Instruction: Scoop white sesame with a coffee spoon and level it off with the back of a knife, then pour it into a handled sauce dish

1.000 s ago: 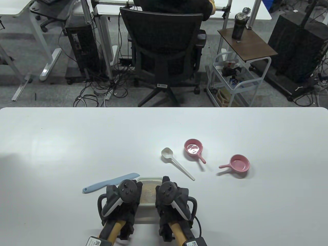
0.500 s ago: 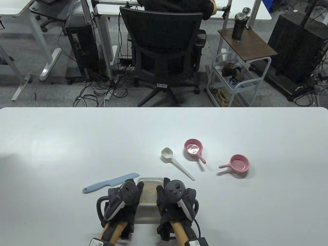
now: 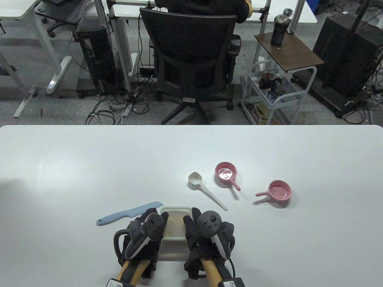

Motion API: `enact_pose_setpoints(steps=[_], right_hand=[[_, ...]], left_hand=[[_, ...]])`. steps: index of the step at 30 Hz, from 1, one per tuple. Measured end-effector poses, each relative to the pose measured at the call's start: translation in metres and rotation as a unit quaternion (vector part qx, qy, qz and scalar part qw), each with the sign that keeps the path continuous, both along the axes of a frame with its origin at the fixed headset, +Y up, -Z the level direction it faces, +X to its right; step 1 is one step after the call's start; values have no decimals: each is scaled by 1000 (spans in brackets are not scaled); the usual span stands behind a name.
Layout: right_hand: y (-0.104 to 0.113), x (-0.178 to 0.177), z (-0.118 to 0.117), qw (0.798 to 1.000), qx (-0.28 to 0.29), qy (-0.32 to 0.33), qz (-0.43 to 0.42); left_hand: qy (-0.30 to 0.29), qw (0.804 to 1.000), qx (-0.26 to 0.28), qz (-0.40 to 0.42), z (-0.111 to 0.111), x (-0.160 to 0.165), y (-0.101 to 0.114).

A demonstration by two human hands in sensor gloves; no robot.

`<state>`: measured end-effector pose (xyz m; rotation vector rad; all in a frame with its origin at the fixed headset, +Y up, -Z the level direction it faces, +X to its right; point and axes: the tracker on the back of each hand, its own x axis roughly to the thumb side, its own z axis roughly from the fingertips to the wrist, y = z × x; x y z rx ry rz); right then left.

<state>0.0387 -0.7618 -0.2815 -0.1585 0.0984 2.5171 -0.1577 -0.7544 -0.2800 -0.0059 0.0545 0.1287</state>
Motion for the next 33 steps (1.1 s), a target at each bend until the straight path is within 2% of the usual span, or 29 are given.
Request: enact_pose_setpoints(steps=[4,8,11,13,17,20,22,24,29,33], right_hand=[[8,-5,8,993,89,-31,70],[12,-15,15,977,151,-13,152],[14,-17,16,971,162,-4,176],[14,-16,16,971,162,-2,174],[14,-16,14,973,155,1,168],[13,-15,14,975,150,4,163],[14,-14,14,975,149,6,163],[14,-14,14,975,150,8,164],[14,-14,14,975,149,9,163],[15,-14,14,975,150,11,166]], left_hand=[[2,998,39,-52,3,5,4],[-20,997,60,-52,7,4,8],[-72,994,74,-40,8,4,13],[-81,993,81,-31,10,3,16],[-135,988,57,-51,11,4,21],[-144,986,46,-74,10,3,22],[-233,971,-24,-52,3,5,20],[-275,958,-68,-37,-2,9,18],[-302,939,-115,-118,-17,26,15],[-308,934,-134,-124,-21,33,17]])
